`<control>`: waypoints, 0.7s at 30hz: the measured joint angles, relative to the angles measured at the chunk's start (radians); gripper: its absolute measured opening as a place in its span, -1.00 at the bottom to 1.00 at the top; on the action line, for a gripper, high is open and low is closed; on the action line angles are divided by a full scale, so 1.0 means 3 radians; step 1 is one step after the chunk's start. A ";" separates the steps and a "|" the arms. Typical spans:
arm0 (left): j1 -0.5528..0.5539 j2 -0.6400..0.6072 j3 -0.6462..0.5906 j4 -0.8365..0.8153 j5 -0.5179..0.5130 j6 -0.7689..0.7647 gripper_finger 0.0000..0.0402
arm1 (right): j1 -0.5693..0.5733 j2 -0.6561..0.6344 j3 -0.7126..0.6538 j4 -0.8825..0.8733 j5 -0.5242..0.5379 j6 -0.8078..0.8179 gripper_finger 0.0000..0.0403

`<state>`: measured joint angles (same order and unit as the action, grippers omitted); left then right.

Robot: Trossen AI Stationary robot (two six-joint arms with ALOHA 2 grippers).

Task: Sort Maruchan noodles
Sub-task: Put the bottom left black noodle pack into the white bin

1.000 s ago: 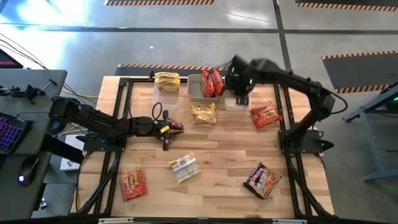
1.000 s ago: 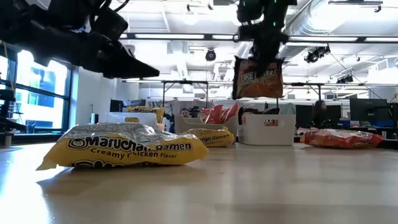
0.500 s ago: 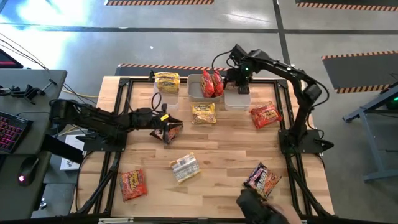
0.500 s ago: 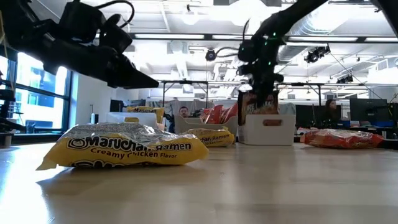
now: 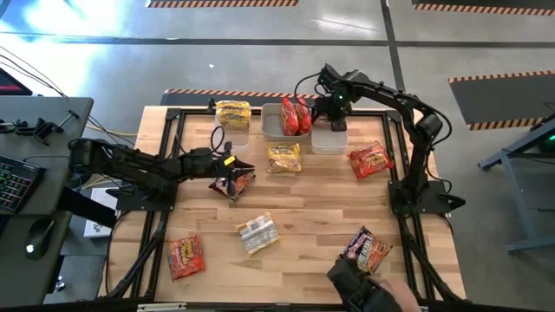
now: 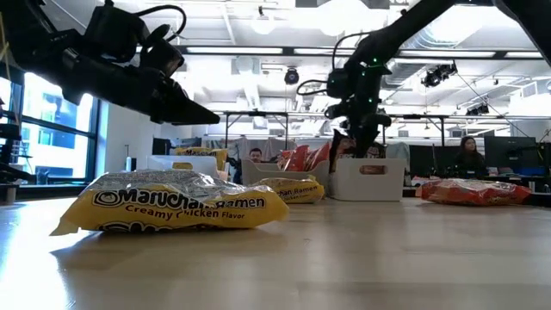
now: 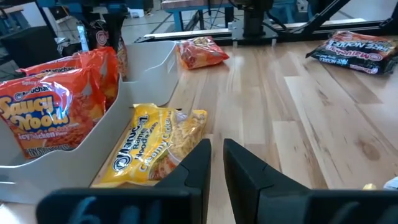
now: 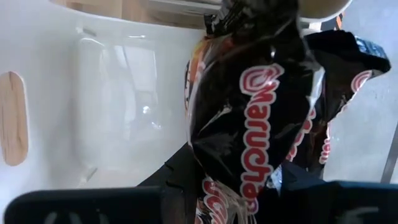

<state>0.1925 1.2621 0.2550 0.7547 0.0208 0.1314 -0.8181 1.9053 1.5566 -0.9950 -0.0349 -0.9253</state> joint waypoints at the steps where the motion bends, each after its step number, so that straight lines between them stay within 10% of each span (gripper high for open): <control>1: 0.0000 0.0000 0.0000 0.0000 0.0000 0.0001 -0.83 | 0.0000 0.0000 0.0009 -0.0029 0.0004 0.0000 -0.58; 21: 0.0000 0.0000 0.0000 -0.0003 -0.0003 0.0001 -0.83 | 0.0001 -0.0008 0.0268 -0.0347 0.0175 0.0038 -0.58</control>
<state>0.1925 1.2621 0.2550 0.7540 0.0199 0.1318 -0.8177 1.9030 1.6371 -1.0990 0.0177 -0.9140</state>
